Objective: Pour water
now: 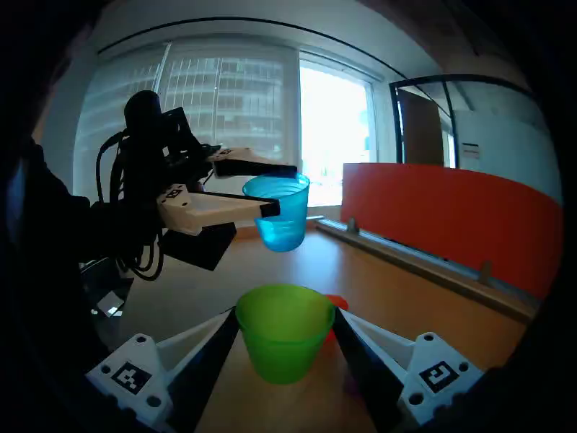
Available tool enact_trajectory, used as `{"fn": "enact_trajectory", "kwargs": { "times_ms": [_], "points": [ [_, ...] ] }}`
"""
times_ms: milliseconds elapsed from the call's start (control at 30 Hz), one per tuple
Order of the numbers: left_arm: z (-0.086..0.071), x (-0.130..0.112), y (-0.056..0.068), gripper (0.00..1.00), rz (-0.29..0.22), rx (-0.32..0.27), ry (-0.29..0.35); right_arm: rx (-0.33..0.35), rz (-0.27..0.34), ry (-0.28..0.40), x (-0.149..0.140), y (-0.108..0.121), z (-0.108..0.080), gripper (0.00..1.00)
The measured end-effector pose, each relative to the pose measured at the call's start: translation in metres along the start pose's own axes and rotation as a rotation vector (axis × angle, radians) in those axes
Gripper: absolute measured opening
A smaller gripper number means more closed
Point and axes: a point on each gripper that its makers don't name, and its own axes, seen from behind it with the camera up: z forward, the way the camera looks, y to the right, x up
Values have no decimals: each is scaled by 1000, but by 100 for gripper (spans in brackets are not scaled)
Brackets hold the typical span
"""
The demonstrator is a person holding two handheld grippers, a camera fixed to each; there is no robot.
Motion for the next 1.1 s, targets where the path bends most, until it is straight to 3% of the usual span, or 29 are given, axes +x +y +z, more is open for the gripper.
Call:
{"fn": "enact_trajectory", "kwargs": {
  "times_ms": [500, 1100],
  "points": [
    [1, 7, 7, 90, 84, -8, 16, 14, 4, 12, 1, -6, 2, 94],
    [2, 12, 6, 90, 147, 1, 23, 29, 4, 18, 4, -14, 5, 95]
  ]
}}
